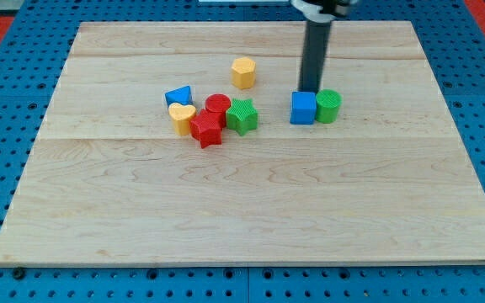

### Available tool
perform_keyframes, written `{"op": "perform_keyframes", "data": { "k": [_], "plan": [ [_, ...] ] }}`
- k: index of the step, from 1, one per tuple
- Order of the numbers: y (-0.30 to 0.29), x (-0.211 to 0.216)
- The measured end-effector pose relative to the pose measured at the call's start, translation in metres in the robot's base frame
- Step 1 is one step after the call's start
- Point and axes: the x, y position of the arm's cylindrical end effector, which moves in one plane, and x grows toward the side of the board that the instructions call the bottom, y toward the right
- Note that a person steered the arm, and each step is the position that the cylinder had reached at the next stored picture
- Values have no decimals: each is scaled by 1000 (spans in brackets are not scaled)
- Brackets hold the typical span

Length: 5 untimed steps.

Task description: Separate the green circle from the blue cube

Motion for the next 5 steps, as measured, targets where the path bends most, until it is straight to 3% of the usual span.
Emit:
{"op": "perform_keyframes", "data": {
  "k": [2,4,5],
  "plan": [
    [19,55],
    [-40,46],
    [-41,67]
  ]
}}
